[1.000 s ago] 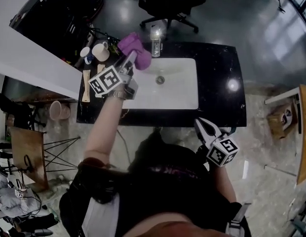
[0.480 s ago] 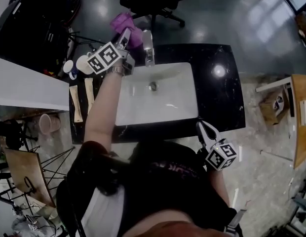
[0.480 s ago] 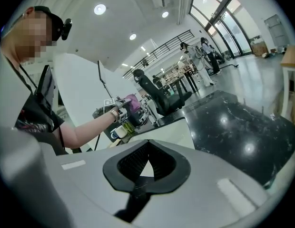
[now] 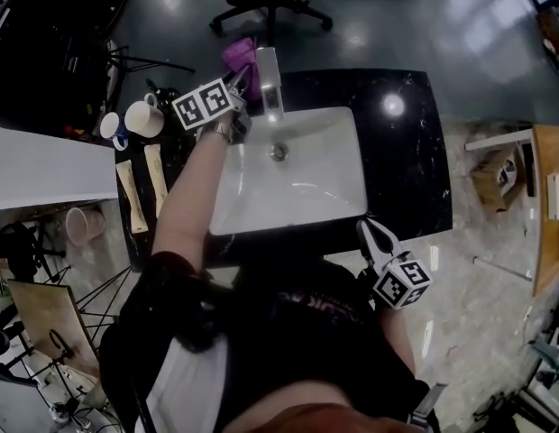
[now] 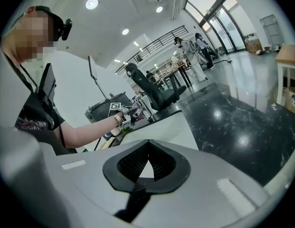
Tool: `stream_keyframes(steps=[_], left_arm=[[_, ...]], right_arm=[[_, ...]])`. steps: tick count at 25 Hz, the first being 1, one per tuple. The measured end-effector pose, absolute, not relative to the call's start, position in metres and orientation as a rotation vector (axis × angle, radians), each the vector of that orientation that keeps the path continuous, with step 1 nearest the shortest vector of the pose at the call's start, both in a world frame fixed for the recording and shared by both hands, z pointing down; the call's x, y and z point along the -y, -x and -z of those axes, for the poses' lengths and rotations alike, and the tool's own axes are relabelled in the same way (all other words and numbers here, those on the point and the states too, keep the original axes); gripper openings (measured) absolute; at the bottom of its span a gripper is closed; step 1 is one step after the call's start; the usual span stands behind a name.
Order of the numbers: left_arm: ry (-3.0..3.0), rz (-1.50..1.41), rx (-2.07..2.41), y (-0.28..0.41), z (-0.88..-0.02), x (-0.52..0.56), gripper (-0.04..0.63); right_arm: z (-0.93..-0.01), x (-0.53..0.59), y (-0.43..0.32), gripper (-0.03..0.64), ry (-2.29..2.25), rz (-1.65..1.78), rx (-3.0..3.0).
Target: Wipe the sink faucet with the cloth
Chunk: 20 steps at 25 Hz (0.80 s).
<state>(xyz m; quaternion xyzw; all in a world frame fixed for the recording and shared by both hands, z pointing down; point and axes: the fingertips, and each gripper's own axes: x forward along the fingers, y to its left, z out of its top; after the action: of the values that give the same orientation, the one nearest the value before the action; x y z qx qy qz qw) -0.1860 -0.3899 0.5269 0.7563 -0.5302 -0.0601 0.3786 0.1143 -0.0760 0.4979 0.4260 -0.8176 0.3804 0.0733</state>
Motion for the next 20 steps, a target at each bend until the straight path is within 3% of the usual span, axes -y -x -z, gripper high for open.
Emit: stream_keyframes(steps=[6, 11, 20], left_arm=[[-1.847, -0.04, 1.293, 0.18, -0.58, 0.383, 0.081], [-1.82, -0.004, 1.267, 0.18, -0.584, 0.382, 0.083], [-1.996, 0.317, 1.164, 0.172, -0.465, 0.368, 0.083]], right_arm=[[-0.501, 0.082, -0.105, 0.011, -1.253, -1.136, 2.449], [-0.5, 0.08, -0.103, 0.011, -1.241, -1.127, 2.453], [-0.494, 0.076, -0.103, 0.011, -1.213, -1.133, 2.51]])
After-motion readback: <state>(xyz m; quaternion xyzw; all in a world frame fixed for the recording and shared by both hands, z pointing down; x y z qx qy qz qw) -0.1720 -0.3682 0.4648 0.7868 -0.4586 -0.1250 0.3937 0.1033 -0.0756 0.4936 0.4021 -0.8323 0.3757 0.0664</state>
